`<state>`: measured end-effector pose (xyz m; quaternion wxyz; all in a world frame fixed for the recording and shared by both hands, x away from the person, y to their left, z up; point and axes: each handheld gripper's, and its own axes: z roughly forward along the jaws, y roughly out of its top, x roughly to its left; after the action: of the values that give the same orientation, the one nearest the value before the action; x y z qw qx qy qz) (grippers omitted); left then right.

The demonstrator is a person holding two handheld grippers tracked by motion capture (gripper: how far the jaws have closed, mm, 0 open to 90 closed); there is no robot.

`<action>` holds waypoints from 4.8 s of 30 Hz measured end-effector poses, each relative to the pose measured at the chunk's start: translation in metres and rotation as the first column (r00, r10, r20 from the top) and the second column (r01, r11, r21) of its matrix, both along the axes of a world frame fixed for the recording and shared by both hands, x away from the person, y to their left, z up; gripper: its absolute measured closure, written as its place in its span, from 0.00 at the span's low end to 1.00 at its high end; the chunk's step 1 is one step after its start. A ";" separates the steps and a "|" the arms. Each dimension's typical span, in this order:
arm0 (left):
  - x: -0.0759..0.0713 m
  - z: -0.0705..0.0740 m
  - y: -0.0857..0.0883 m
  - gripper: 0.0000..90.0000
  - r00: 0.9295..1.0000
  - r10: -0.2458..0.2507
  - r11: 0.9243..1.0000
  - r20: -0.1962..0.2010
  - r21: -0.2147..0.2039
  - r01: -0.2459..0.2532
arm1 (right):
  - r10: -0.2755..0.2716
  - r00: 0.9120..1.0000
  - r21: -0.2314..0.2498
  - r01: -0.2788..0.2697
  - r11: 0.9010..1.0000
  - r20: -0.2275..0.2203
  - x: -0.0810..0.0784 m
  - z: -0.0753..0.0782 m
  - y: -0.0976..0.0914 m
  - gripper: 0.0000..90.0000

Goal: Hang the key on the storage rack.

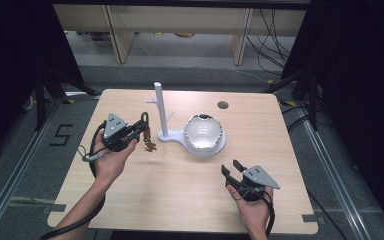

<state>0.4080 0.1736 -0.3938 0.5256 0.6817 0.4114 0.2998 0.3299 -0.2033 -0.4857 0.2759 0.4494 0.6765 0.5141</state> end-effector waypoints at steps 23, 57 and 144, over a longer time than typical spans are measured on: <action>0.020 0.000 0.004 0.93 0.996 0.086 0.996 -0.019 0.038 -0.085 | -0.018 1.000 0.002 0.018 1.000 0.000 -0.004 0.002 0.000 0.61; 0.044 0.000 0.001 0.92 0.988 0.151 0.987 -0.024 0.068 -0.149 | -0.012 1.000 0.007 0.012 1.000 0.012 -0.005 0.001 0.001 0.61; 0.029 -0.009 -0.018 0.78 0.999 0.035 0.997 -0.007 0.074 -0.034 | -0.016 1.000 0.004 0.016 1.000 -0.008 -0.004 -0.001 -0.003 0.57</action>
<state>0.4371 0.1560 -0.4023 0.4930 0.6947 0.4137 0.3212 0.3260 -0.2066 -0.4869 0.2764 0.4572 0.6729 0.5116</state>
